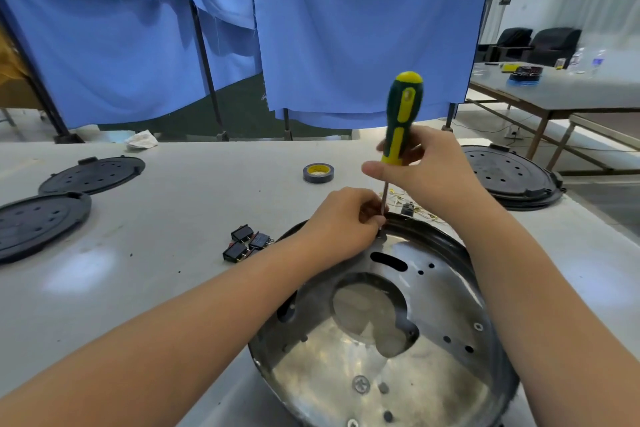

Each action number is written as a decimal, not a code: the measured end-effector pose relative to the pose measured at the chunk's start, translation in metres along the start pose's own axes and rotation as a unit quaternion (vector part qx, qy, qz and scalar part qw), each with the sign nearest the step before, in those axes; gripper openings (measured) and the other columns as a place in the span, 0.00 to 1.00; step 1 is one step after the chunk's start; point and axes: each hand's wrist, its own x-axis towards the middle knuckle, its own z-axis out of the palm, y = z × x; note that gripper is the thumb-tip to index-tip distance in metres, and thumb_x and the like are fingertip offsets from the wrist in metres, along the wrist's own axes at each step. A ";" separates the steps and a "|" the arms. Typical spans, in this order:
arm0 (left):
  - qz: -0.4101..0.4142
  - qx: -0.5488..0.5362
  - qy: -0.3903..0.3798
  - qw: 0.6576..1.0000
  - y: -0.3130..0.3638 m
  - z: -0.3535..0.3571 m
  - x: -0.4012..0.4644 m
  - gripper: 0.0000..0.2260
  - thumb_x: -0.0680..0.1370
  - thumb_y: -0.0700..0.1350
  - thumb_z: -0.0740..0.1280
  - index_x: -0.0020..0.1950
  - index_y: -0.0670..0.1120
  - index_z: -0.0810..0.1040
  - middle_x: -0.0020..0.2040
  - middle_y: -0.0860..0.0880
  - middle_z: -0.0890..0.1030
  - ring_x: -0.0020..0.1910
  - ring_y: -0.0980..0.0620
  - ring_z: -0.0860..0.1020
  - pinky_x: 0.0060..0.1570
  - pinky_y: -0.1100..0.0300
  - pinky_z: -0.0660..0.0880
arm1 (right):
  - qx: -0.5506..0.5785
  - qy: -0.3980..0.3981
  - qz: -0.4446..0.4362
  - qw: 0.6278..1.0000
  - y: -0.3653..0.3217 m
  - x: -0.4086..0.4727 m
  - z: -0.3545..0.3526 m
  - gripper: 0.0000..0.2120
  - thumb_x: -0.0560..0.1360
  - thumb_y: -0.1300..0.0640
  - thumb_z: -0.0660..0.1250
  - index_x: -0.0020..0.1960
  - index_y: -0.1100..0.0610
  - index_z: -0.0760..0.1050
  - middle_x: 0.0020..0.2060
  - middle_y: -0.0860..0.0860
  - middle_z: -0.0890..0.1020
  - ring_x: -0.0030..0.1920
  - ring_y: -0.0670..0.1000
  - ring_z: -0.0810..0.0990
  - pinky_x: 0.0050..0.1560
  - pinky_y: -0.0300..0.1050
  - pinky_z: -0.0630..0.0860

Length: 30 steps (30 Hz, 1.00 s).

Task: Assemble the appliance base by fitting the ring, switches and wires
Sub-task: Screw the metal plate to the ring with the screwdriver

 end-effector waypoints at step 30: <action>-0.029 0.001 -0.031 0.999 0.006 -0.001 0.002 0.07 0.80 0.38 0.62 0.55 0.44 0.78 0.52 0.46 0.83 0.52 0.51 0.80 0.57 0.59 0.75 | 0.135 -0.052 0.021 0.989 -0.004 -0.002 0.002 0.23 0.78 0.67 0.62 0.71 0.55 0.68 0.52 0.50 0.83 0.54 0.48 0.81 0.61 0.46 0.75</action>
